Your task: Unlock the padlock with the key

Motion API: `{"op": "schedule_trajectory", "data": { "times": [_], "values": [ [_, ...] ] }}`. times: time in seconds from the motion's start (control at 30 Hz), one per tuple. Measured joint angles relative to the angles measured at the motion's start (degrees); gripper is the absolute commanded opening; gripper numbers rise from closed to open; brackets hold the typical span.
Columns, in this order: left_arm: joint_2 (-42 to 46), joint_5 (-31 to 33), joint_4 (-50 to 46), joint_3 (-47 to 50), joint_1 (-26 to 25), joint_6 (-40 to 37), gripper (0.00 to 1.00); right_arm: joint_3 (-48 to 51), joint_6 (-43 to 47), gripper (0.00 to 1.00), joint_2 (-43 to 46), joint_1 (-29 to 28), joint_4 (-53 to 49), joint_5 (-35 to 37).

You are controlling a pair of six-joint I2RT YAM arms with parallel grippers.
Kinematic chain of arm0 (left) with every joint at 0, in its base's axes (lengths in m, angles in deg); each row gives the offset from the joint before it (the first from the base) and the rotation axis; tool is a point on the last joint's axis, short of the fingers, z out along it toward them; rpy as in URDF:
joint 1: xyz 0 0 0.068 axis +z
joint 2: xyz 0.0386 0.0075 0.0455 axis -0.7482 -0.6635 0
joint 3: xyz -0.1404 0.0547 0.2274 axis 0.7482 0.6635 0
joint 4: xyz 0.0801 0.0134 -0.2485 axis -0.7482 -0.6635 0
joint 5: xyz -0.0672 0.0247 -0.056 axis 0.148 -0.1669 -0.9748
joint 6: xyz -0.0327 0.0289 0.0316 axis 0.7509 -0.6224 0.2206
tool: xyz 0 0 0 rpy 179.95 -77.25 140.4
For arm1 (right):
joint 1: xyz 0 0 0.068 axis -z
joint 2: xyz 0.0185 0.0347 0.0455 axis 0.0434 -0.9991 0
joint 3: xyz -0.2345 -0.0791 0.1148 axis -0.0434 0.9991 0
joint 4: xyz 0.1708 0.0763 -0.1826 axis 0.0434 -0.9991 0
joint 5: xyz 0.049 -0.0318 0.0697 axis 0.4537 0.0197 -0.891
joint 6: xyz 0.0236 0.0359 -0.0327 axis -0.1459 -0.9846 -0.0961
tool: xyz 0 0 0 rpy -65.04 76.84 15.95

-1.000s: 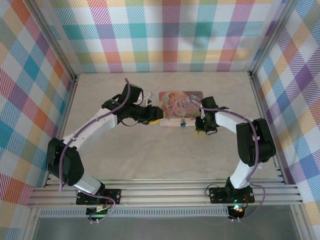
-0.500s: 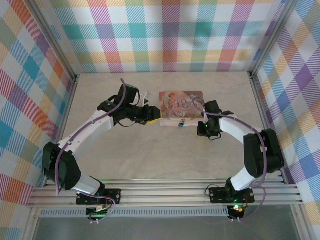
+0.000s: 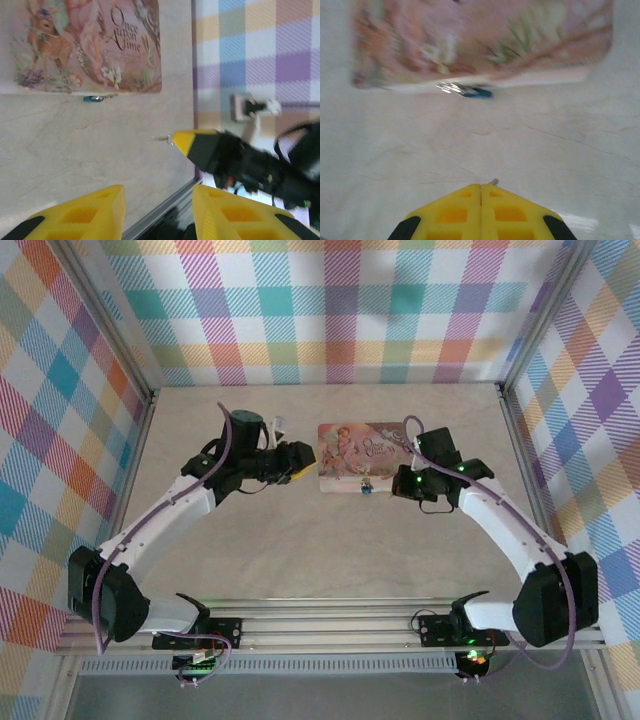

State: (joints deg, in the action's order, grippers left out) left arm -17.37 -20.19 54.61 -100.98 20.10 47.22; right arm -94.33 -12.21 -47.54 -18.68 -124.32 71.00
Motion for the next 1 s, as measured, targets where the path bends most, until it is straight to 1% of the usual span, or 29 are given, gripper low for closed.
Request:
{"op": "schedule_trajectory", "data": {
  "times": [0.1,0.2,0.37,0.5,0.67,0.77,1.0],
  "values": [
    [0.3,4.0,1.1,0.4,-0.5,8.7,0.38,-4.0,-2.6,0.00,1.6,-2.4,0.8,0.2],
    [-0.2,6.8,-0.8,-0.2,-1.0,17.1,0.37,-6.8,-4.7,0.00,1.8,-5.5,3.3,0.4],
    [-4.4,7.3,-0.3,-1.2,-3.8,30.6,0.36,-9.3,-7.8,0.00,0.3,-10.1,7.4,1.9],
    [-7.9,7.0,2.7,-1.2,-6.2,39.6,0.36,-12.0,-9.1,0.00,-2.6,-12.9,9.7,2.9],
    [-8.2,8.1,7.4,-0.9,-6.9,48.6,0.37,-12.6,-10.4,0.00,-3.9,-15.0,11.7,3.8],
    [-7.7,9.6,9.0,-0.2,-7.1,52.7,0.39,-12.6,-10.8,0.00,-3.9,-15.7,12.3,4.3],
    [-7.8,10.4,11.1,-0.3,-8.6,57.8,0.40,-12.6,-11.7,0.00,-4.0,-16.4,14.2,4.9]
  ]
}}
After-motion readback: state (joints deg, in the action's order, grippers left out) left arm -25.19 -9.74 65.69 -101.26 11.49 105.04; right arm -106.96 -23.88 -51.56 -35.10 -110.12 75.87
